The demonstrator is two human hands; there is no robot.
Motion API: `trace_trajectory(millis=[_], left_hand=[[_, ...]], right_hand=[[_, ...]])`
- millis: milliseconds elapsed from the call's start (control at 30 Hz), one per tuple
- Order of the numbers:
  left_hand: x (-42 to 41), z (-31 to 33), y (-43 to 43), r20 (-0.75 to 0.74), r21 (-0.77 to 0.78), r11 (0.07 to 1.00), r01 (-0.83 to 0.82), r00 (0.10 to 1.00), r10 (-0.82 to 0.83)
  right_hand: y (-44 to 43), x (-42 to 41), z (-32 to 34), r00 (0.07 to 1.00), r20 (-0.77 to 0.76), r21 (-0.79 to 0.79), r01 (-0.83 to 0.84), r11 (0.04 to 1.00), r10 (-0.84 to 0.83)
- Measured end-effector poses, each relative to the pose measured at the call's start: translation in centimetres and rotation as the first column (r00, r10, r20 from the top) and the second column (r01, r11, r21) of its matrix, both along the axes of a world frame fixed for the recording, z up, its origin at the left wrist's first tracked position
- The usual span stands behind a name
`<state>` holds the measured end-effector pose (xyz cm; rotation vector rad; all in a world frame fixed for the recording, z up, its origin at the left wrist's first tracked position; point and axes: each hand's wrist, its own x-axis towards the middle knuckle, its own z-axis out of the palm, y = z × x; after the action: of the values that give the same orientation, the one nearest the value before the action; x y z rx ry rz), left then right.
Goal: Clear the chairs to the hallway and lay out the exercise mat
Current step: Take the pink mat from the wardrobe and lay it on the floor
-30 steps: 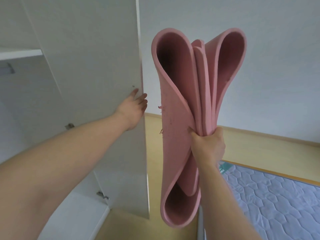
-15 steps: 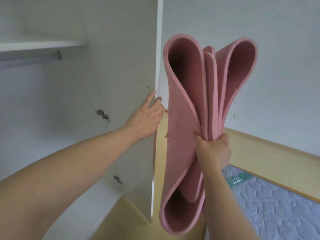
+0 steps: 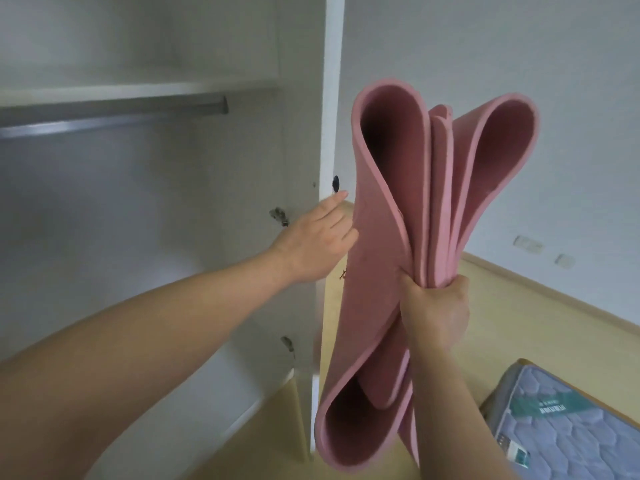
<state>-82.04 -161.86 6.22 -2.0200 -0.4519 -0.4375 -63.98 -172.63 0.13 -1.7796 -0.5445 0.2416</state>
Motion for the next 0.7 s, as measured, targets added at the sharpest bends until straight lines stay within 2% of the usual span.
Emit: trace_trajectory(millis=[133, 233, 333, 433, 700], left_hand=[[-3.4, -0.7, 0.1, -0.030, 0.004, 0.986, -0.164, 0.986, 0.164], [-5.5, -1.3, 0.3, -0.033, 0.011, 0.931, -0.366, 0.930, 0.366], [-7.1, -1.4, -0.2, -0.030, -0.014, 0.832, -0.554, 0.832, 0.554], [-9.0, -2.0, -0.3, -0.096, -0.061, 0.713, -0.699, 0.715, 0.693], [-14.6, -2.3, 1.5, -0.198, -0.157, 0.485, -0.860, 0.508, 0.838]], right_hand=[[1.0, -2.2, 0.0, 0.998, -0.032, -0.026, -0.052, 0.998, 0.051], [1.7, -3.5, 0.0, 0.996, -0.035, -0.041, -0.086, 0.995, 0.084], [2.3, -4.4, 0.0, 0.993, -0.024, -0.046, -0.116, 0.992, 0.115], [2.8, -5.5, -0.1, 0.992, -0.022, -0.057, -0.126, 0.990, 0.125], [4.2, -8.7, -1.1, 0.981, -0.088, -0.029, -0.176, 0.984, 0.173]])
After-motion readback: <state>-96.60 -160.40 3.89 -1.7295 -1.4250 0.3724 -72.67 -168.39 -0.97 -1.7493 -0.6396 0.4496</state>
